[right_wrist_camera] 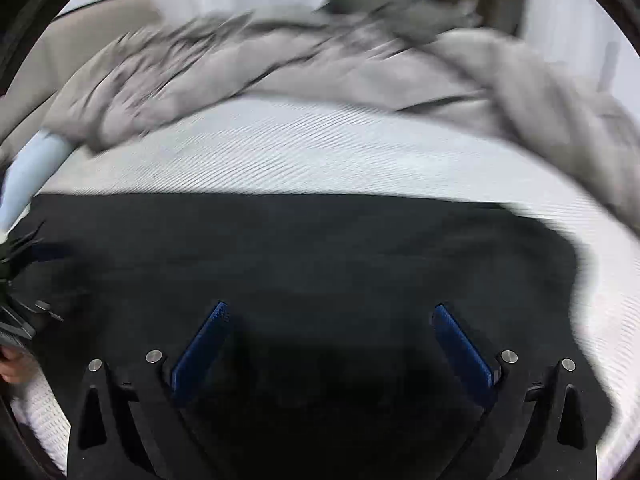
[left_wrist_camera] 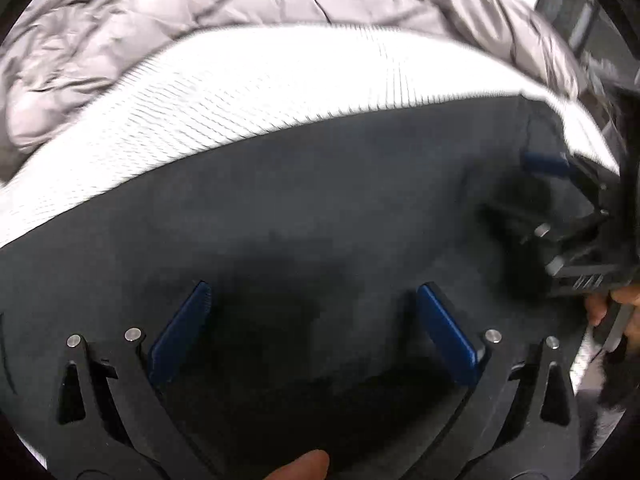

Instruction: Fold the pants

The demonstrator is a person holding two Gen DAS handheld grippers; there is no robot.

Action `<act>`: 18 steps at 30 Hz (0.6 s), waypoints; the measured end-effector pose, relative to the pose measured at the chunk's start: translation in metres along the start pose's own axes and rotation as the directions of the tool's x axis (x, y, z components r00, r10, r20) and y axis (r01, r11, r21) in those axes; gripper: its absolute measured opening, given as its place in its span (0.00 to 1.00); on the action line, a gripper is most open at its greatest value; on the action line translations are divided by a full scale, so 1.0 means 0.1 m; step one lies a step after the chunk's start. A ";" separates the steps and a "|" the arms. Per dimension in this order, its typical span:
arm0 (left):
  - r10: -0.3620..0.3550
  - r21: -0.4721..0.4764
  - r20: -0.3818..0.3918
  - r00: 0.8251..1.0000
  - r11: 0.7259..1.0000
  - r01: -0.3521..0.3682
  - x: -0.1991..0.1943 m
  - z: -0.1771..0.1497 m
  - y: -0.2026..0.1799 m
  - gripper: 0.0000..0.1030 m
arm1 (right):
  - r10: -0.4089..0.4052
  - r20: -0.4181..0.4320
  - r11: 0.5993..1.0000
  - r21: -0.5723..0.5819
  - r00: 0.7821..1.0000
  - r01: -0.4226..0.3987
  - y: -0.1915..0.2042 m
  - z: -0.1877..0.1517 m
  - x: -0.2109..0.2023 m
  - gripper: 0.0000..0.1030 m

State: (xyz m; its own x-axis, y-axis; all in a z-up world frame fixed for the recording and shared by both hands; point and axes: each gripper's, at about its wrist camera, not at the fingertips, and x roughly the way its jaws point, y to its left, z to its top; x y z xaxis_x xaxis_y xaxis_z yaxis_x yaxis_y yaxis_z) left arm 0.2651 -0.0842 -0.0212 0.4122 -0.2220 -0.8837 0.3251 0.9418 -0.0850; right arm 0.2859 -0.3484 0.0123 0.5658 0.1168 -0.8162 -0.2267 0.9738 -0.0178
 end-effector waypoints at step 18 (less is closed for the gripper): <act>0.054 -0.092 0.057 0.997 0.995 -0.049 -0.15 0.06 0.48 0.99 | -0.496 -0.059 0.861 0.101 0.867 0.499 -1.14 -0.24 -0.04 1.00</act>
State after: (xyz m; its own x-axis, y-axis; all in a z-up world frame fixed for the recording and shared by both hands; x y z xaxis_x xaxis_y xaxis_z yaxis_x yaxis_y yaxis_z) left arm 0.2795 -0.0374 -0.0094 0.4774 -0.1847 -0.8591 0.2247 0.9708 -0.0838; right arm 0.2908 -0.4646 0.0037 0.5561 -0.3929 -0.7324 0.1675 0.9161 -0.3643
